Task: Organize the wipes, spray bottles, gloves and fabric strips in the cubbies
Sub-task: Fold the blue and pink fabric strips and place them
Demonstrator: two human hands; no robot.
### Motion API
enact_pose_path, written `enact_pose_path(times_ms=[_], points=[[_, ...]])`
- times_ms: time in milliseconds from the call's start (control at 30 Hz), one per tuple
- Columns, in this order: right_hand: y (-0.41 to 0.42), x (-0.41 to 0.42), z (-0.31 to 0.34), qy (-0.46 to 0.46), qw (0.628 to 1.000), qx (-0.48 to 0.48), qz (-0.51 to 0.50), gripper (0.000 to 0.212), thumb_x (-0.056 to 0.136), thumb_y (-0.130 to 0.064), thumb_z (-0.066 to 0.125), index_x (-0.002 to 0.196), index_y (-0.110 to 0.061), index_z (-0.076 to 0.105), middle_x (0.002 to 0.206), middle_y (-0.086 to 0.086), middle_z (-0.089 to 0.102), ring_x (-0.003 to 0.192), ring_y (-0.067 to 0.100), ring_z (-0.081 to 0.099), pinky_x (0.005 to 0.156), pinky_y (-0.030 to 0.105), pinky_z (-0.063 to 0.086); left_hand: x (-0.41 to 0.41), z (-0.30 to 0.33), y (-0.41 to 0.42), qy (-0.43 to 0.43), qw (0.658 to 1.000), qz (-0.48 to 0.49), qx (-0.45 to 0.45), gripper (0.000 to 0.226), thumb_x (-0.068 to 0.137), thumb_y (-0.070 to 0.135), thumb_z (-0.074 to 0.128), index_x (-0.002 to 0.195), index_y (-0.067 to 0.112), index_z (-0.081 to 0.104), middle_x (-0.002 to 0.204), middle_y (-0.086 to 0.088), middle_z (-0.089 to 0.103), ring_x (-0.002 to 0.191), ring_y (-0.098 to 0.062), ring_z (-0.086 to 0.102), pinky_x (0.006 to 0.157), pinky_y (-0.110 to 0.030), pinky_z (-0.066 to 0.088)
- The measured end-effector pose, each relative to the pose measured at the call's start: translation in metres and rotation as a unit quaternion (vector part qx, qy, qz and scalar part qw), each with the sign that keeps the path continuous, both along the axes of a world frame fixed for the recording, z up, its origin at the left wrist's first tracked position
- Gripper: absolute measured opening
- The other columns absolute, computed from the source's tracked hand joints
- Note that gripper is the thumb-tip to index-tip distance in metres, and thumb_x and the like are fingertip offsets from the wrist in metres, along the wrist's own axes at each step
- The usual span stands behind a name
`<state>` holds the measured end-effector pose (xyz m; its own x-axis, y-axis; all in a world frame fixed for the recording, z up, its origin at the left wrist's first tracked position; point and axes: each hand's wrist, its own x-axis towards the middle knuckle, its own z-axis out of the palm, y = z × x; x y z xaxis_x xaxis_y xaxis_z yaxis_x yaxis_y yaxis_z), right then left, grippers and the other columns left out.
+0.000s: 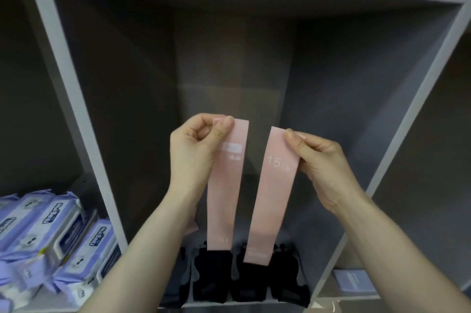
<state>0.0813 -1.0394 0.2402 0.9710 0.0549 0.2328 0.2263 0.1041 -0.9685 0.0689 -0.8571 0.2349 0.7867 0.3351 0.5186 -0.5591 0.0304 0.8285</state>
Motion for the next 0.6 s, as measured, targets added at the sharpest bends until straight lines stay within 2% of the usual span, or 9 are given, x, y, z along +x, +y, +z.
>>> enact_pose_path(times_ms=[100,167,267,333,467,600], points=[[0.007,0.002,-0.001,0.012,0.999,0.029,-0.02,0.009,0.075,-0.017,0.072,0.083,-0.016,0.076,0.077,0.0,0.075,0.072,0.012,0.068,0.074,0.029,0.058,-0.004,0.002,0.003,0.013,1.0,-0.018,0.019,0.006,0.085,0.016,0.066,0.081,0.015,0.07,0.068,0.007,0.069,0.065,-0.003,0.061,0.064,-0.018,0.049],[0.014,0.002,0.0,0.011,0.999,0.034,-0.022,0.008,0.077,-0.007,0.072,0.082,-0.013,0.075,0.071,0.001,0.074,0.065,0.013,0.067,0.065,0.028,0.058,-0.008,0.001,0.0,0.036,0.997,-0.05,0.044,0.006,0.086,0.014,0.065,0.081,0.014,0.068,0.066,0.004,0.067,0.062,-0.004,0.059,0.059,-0.016,0.047],[0.024,0.0,0.0,-0.014,0.999,0.028,-0.002,0.005,0.076,-0.005,0.072,0.081,-0.007,0.074,0.067,0.004,0.073,0.058,0.012,0.067,0.053,0.022,0.055,-0.013,-0.003,-0.009,0.056,0.994,-0.083,0.047,0.007,0.083,0.01,0.068,0.08,0.006,0.063,0.064,-0.009,0.063,0.061,-0.012,0.061,0.058,-0.018,0.048],[0.027,-0.002,0.001,-0.031,0.999,0.009,0.015,0.007,0.076,-0.008,0.072,0.083,-0.008,0.076,0.073,0.007,0.075,0.062,0.013,0.069,0.054,0.022,0.055,-0.013,-0.005,-0.014,0.057,0.994,-0.078,0.042,0.011,0.082,0.01,0.069,0.08,0.001,0.063,0.067,-0.018,0.063,0.063,-0.019,0.06,0.059,-0.022,0.05],[0.026,-0.001,0.0,-0.051,0.996,-0.047,0.051,0.011,0.081,-0.012,0.068,0.085,-0.015,0.078,0.078,0.007,0.076,0.068,0.013,0.07,0.06,0.022,0.055,-0.011,-0.006,-0.018,0.059,0.996,-0.05,0.044,0.007,0.078,0.01,0.073,0.075,0.006,0.069,0.075,-0.011,0.072,0.072,-0.02,0.066,0.071,-0.038,0.056],[0.021,0.002,-0.002,-0.039,0.994,-0.067,0.083,0.02,0.086,-0.02,0.062,0.097,-0.01,0.076,0.088,0.015,0.075,0.079,0.021,0.071,0.072,0.03,0.058,-0.01,-0.009,-0.02,0.071,0.996,-0.037,0.046,0.008,0.075,0.013,0.076,0.074,0.008,0.069,0.077,-0.015,0.071,0.07,-0.019,0.063,0.07,-0.038,0.055]])
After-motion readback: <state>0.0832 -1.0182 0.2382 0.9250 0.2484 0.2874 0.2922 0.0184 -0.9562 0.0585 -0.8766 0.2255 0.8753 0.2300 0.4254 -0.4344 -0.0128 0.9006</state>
